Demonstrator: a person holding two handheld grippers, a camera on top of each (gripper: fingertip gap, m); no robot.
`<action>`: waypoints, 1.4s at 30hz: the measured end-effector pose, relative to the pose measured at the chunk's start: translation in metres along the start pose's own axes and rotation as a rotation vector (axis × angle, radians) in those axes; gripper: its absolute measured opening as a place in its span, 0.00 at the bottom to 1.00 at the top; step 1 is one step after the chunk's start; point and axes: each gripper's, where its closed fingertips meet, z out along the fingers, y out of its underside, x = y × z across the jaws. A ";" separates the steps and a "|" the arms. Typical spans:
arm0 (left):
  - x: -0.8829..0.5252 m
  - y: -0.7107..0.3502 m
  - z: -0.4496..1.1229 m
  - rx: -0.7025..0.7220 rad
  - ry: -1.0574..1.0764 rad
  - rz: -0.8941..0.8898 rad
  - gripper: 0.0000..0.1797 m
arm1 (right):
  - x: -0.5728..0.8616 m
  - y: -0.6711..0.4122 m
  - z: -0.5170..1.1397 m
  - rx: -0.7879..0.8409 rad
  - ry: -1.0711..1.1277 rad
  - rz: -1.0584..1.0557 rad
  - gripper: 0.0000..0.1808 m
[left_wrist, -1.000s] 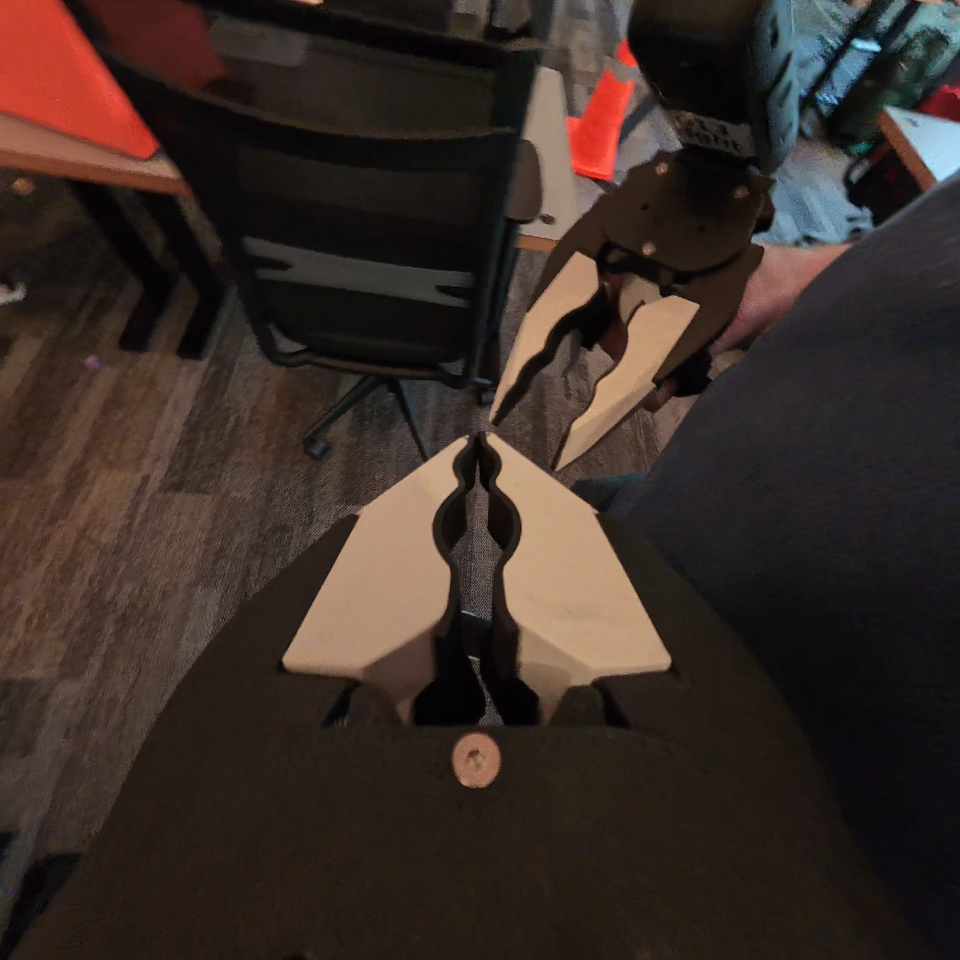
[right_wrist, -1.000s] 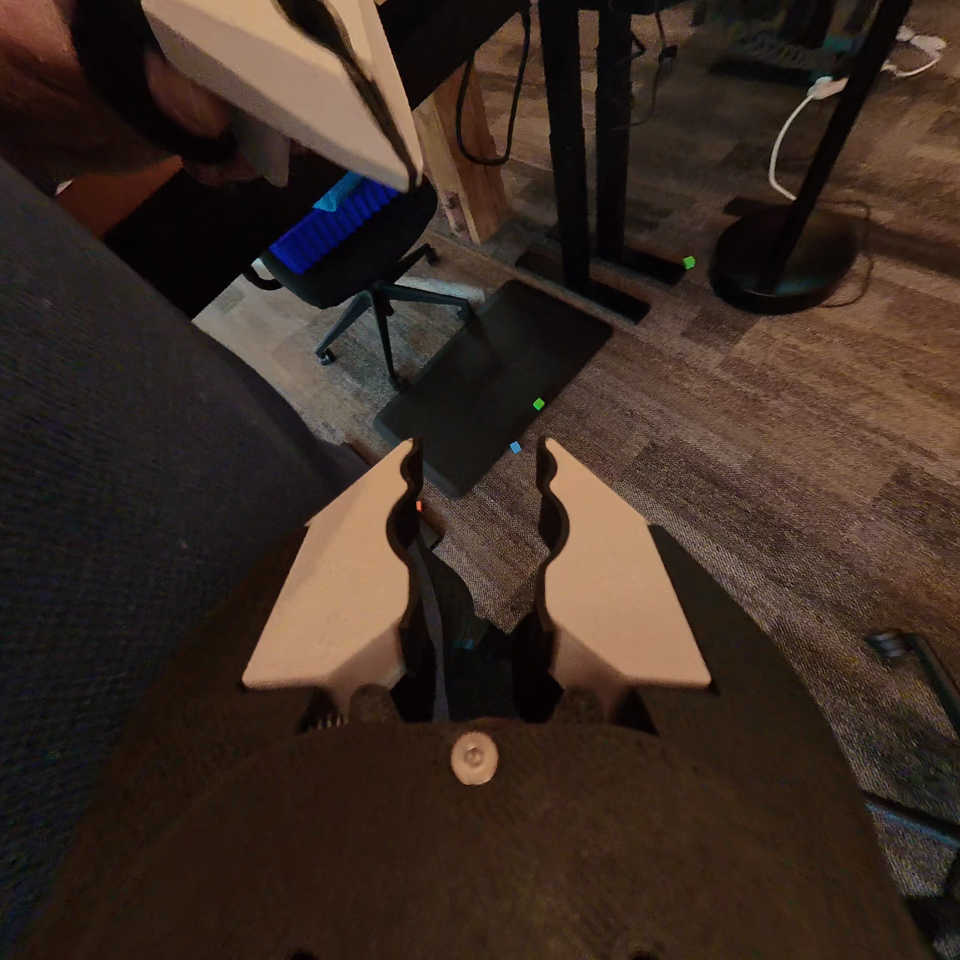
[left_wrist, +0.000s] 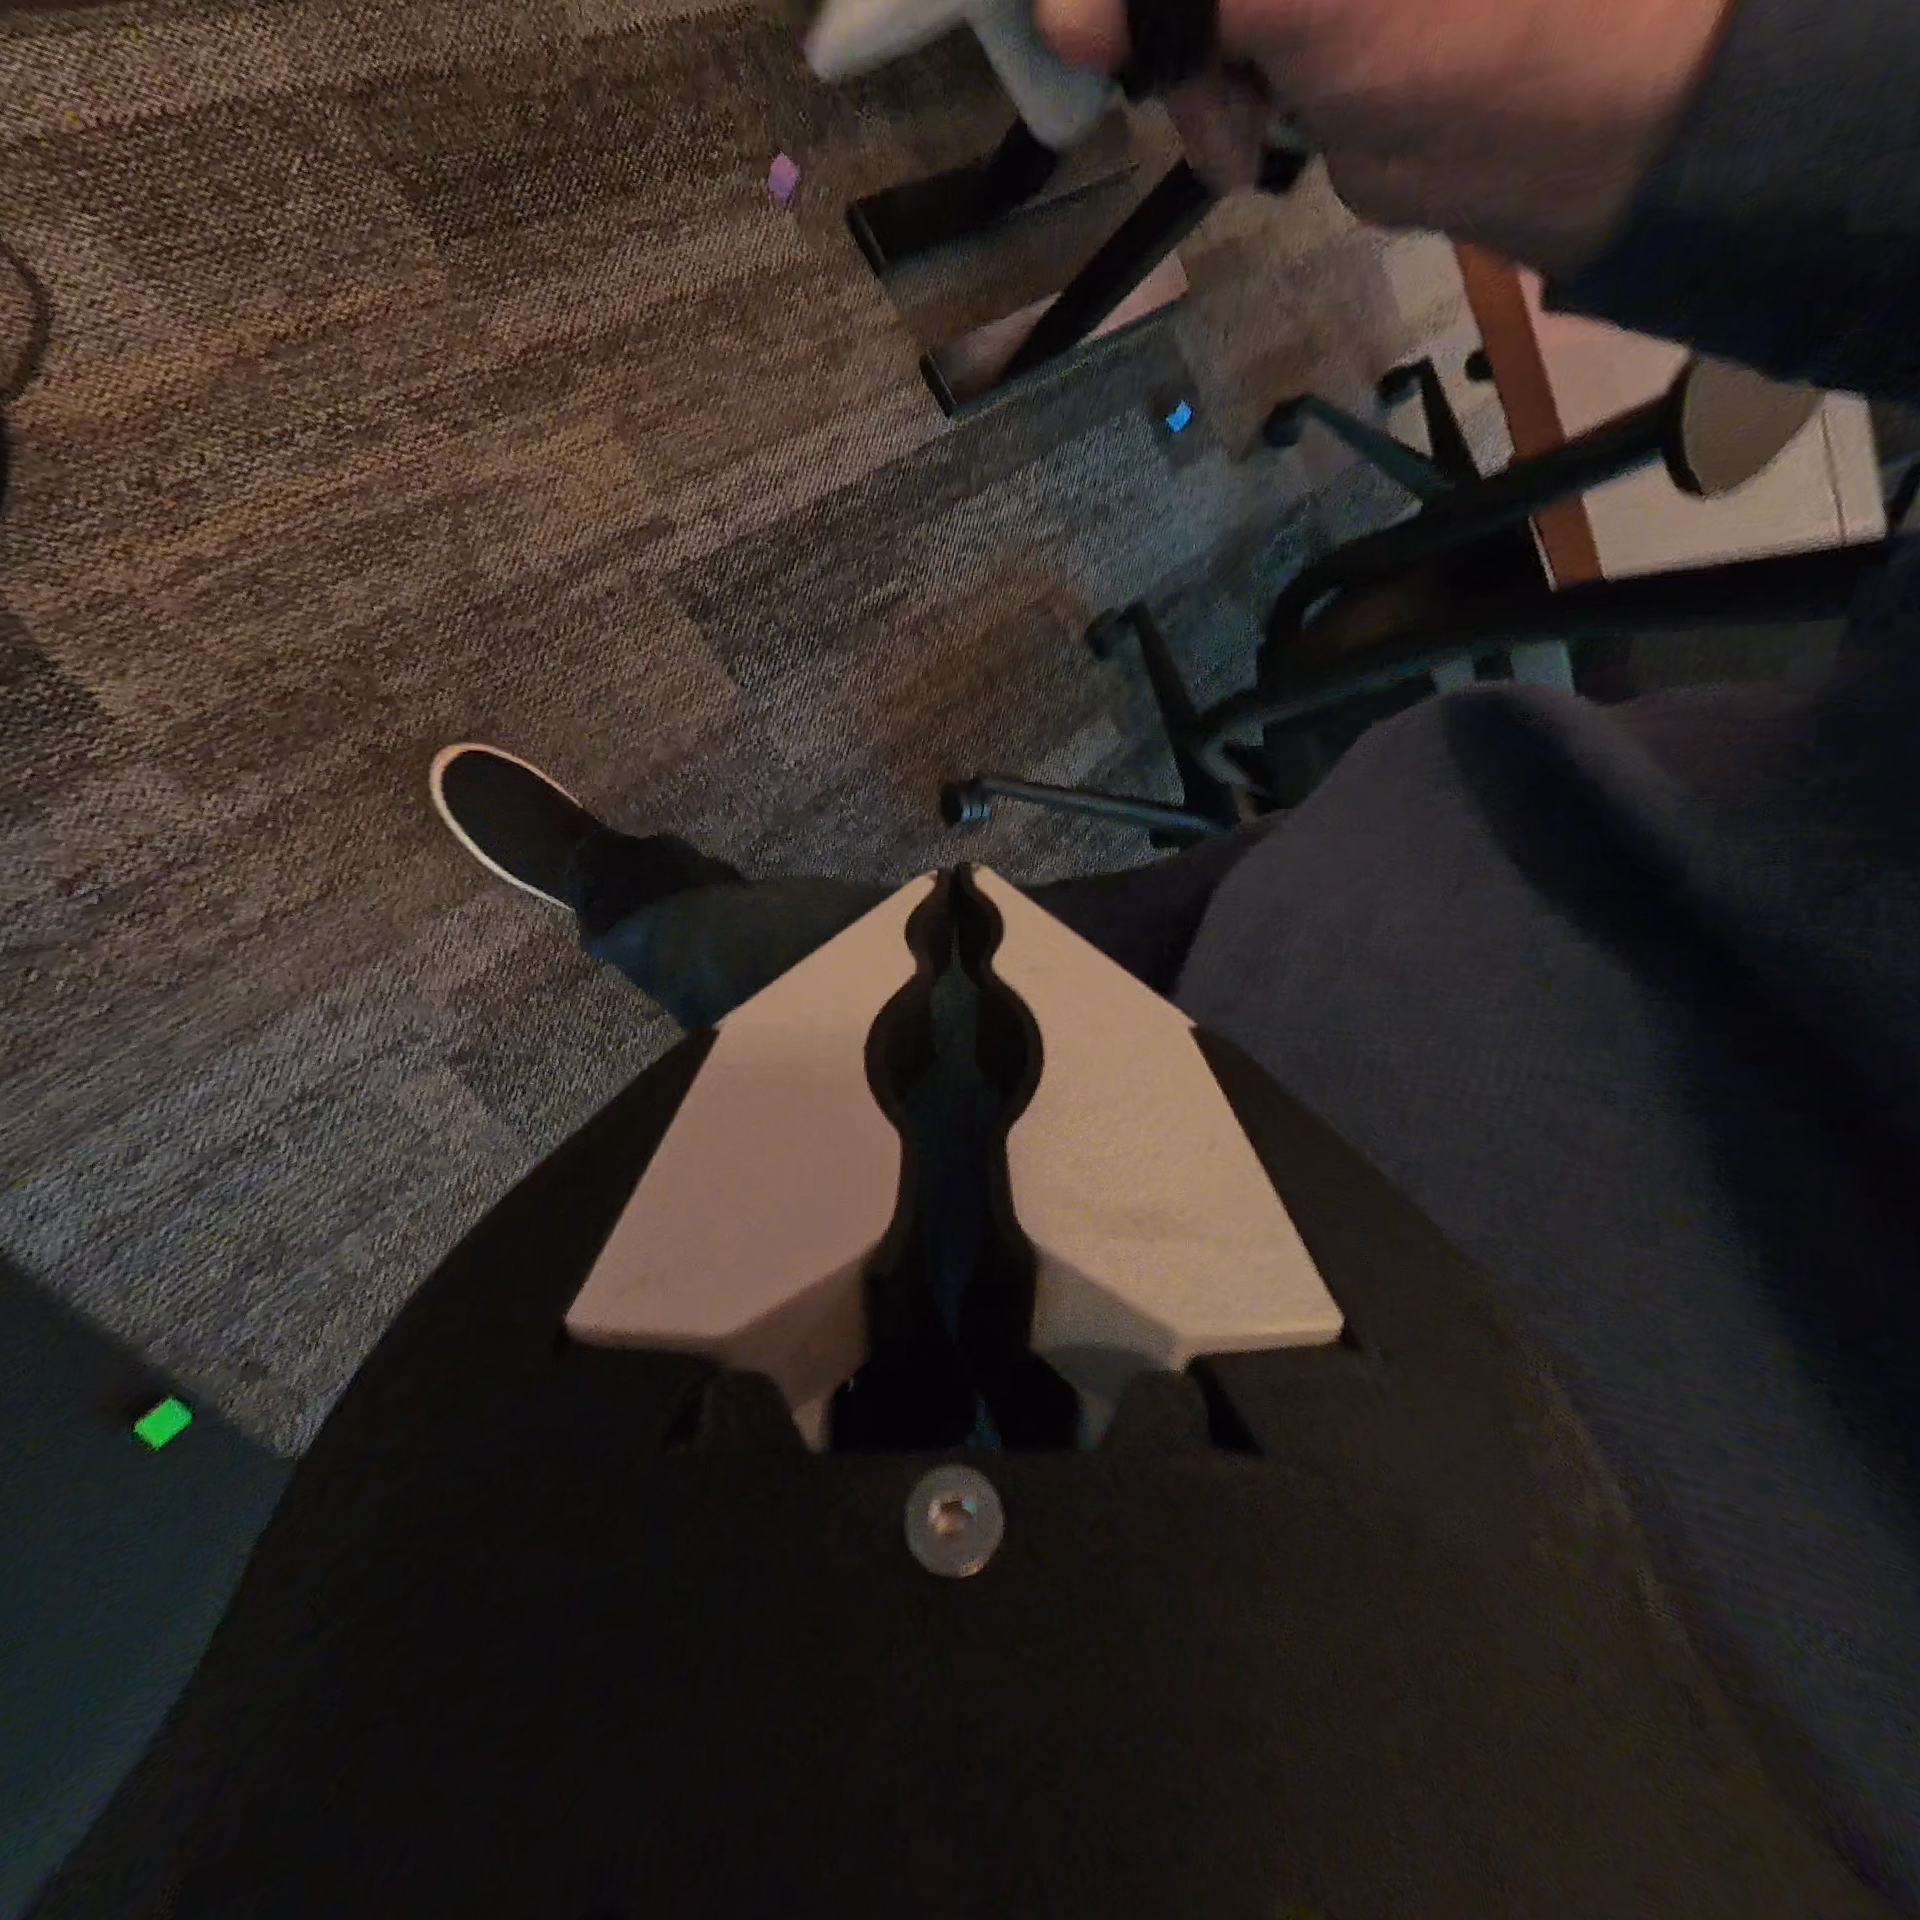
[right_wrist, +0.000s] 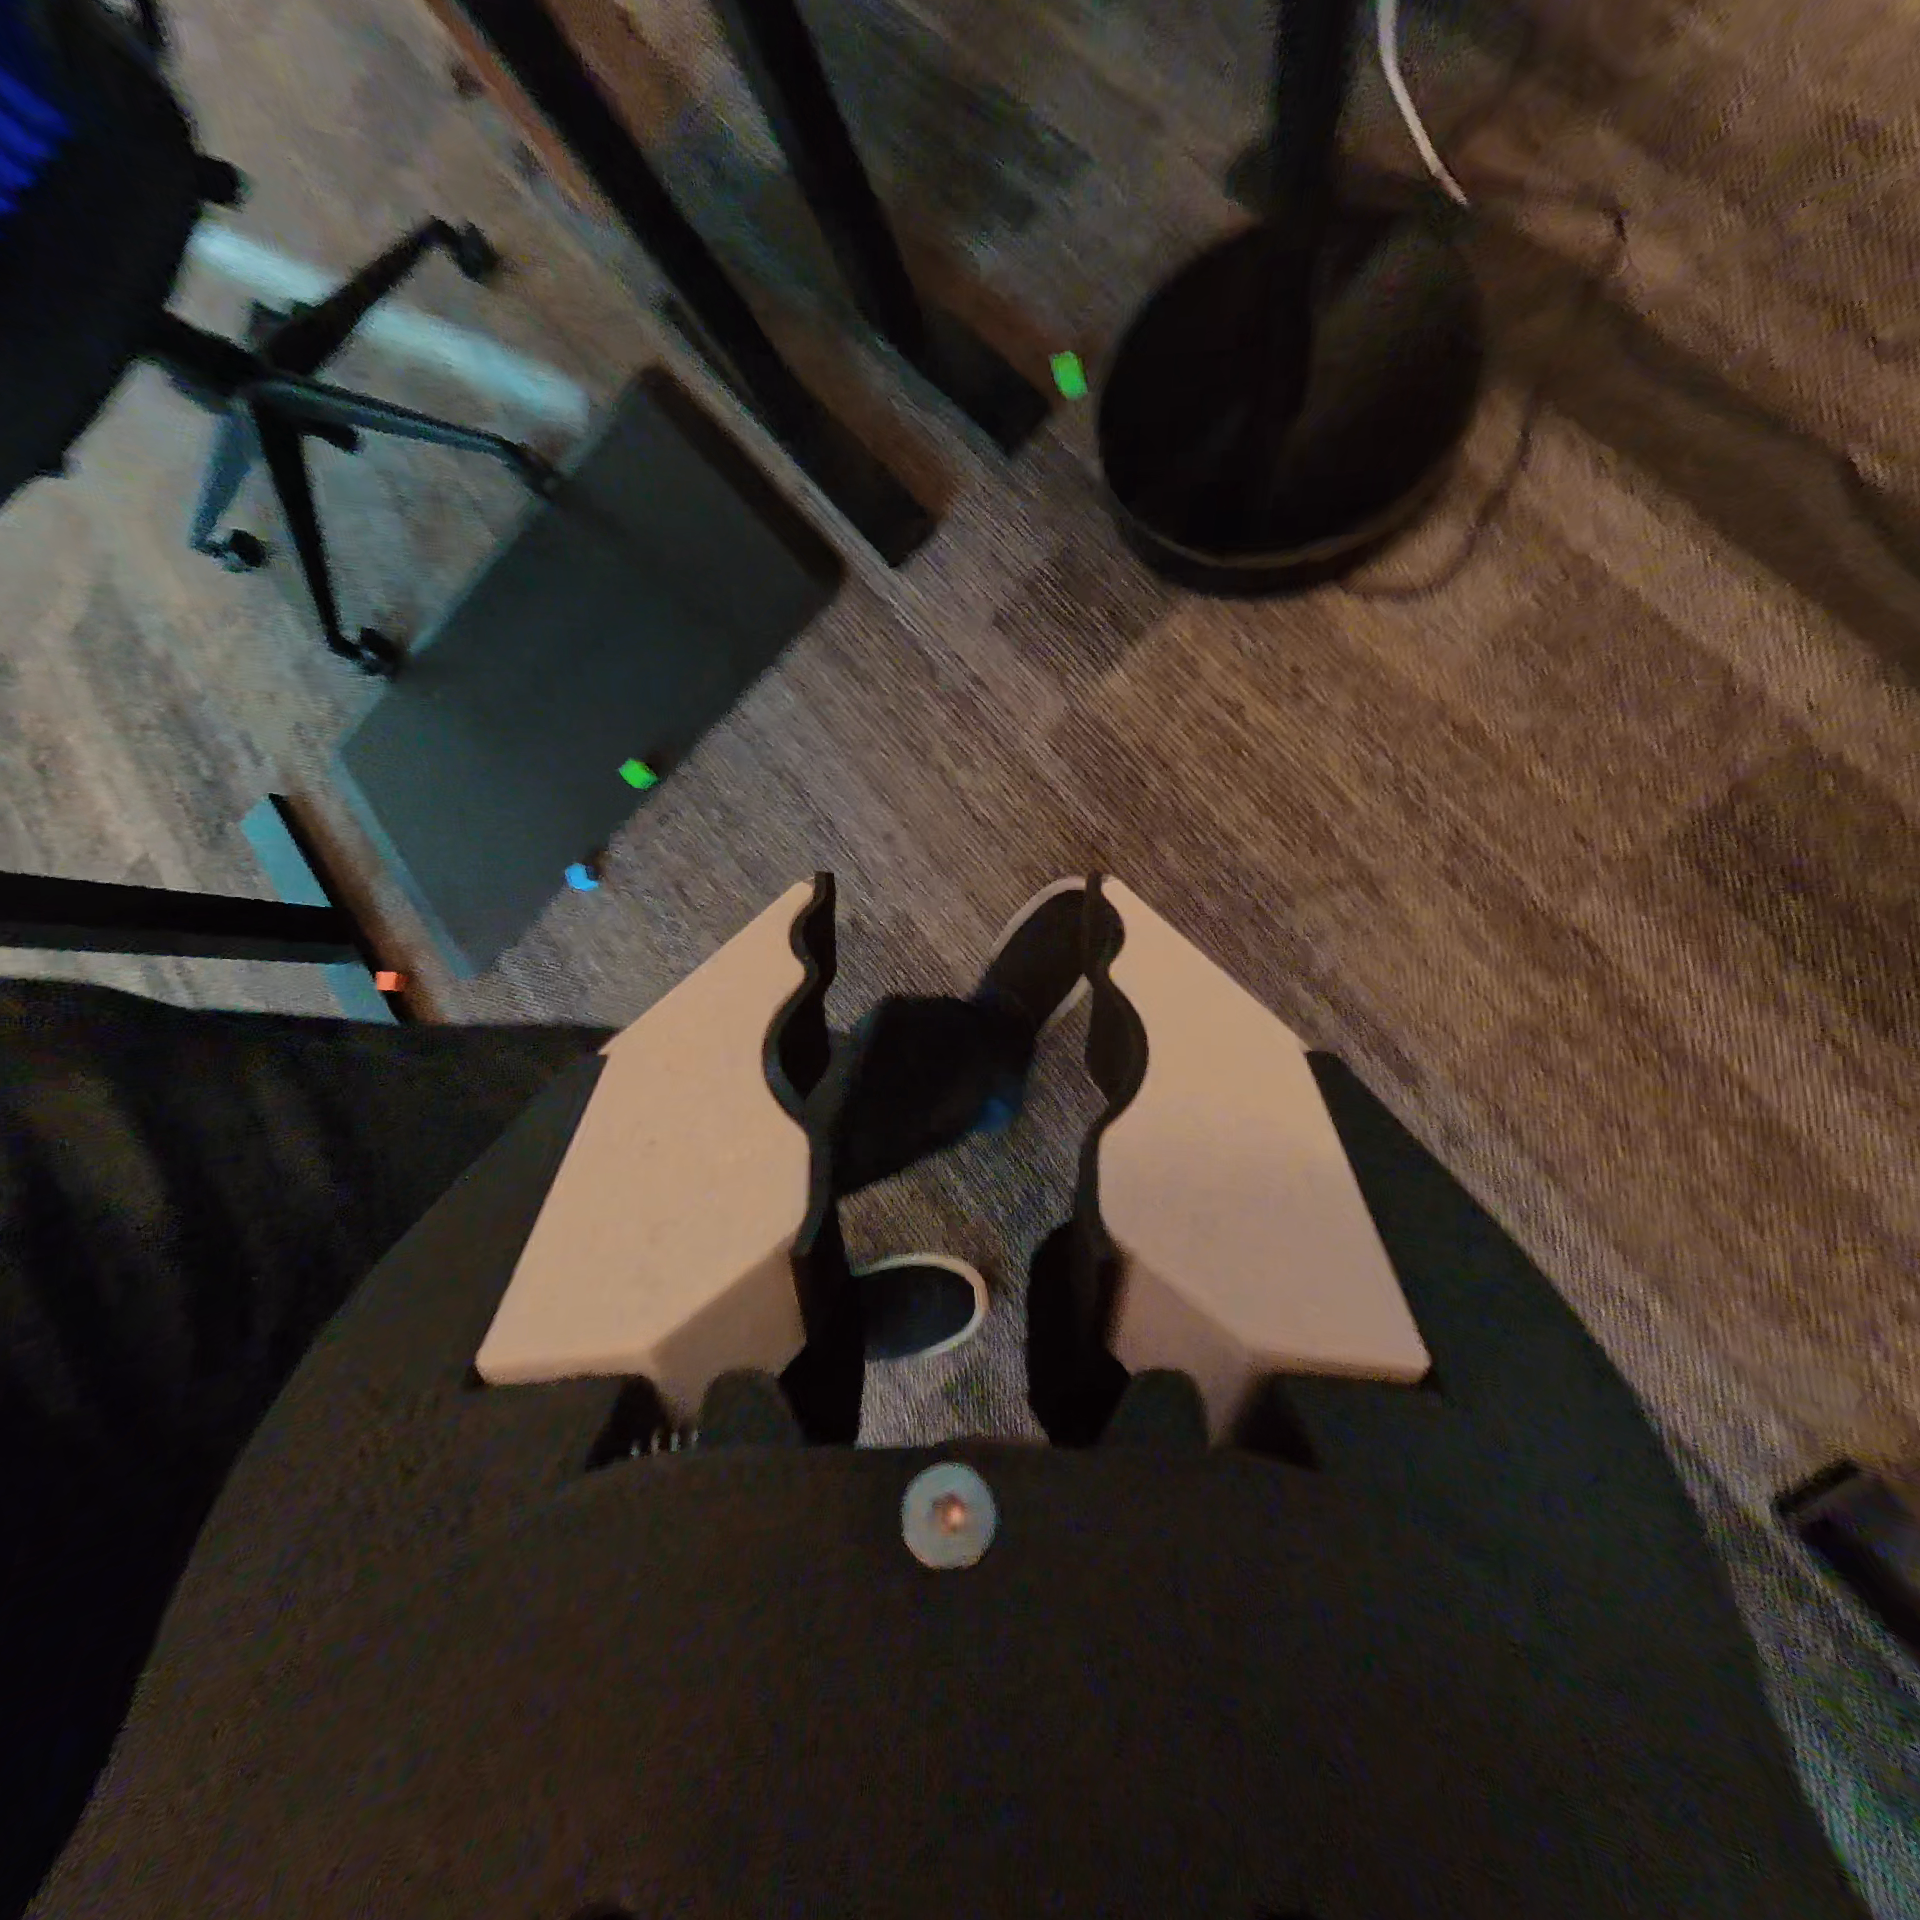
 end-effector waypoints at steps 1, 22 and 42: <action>-0.018 -0.019 0.014 -0.009 0.009 -0.014 0.00 | 0.027 0.010 0.005 -0.030 0.020 0.032 0.26; -0.107 -0.232 0.333 -0.356 0.211 -0.206 0.00 | 0.677 0.278 0.157 -0.300 0.427 0.536 0.43; -0.125 -0.213 0.495 -0.486 0.334 -0.364 0.00 | 0.880 0.484 0.285 -0.528 0.478 0.596 0.14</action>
